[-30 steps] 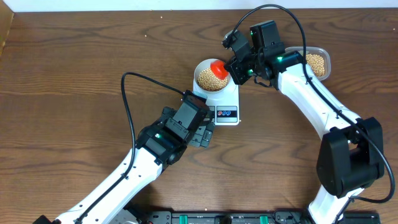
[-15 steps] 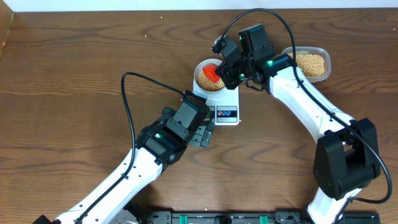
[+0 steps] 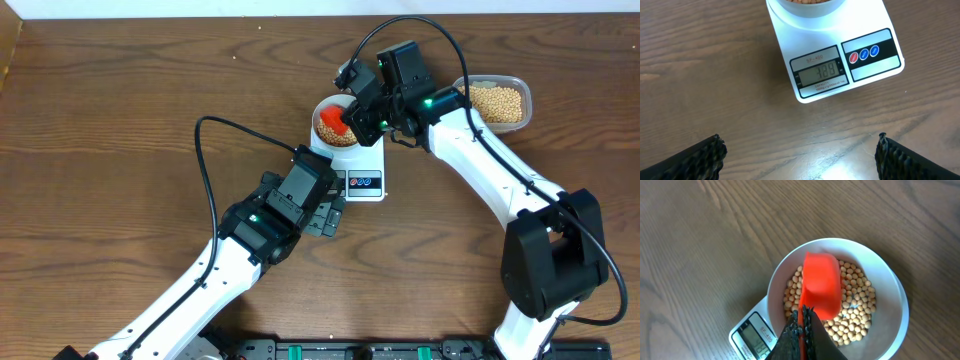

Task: Scoop item into bowl and weigh 50g on scale
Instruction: 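Tip the red scoop to pour soybeans into the white bowl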

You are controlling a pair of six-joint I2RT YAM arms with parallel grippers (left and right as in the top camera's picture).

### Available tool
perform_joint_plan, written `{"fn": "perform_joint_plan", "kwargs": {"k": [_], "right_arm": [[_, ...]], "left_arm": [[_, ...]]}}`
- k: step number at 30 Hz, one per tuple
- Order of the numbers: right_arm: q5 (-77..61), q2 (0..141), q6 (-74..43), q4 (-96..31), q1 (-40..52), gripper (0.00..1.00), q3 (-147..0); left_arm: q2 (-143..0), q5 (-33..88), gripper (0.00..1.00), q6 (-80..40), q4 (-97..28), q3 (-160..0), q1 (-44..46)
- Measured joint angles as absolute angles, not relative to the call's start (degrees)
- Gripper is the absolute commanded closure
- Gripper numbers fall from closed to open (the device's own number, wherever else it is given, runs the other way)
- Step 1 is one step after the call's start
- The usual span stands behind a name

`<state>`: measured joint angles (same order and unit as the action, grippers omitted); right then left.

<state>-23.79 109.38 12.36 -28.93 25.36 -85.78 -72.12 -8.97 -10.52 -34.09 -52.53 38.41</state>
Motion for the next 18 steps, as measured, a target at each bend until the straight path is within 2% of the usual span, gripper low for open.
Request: {"fn": "perform_joint_plan", "kwargs": {"k": [18], "right_arm": [[-29.8, 110.1, 7.5, -30.3, 23.7, 0.99, -85.8]], "left_arm": [[-72.1, -9.0, 0.02, -10.5, -34.1, -52.5, 38.4]]}}
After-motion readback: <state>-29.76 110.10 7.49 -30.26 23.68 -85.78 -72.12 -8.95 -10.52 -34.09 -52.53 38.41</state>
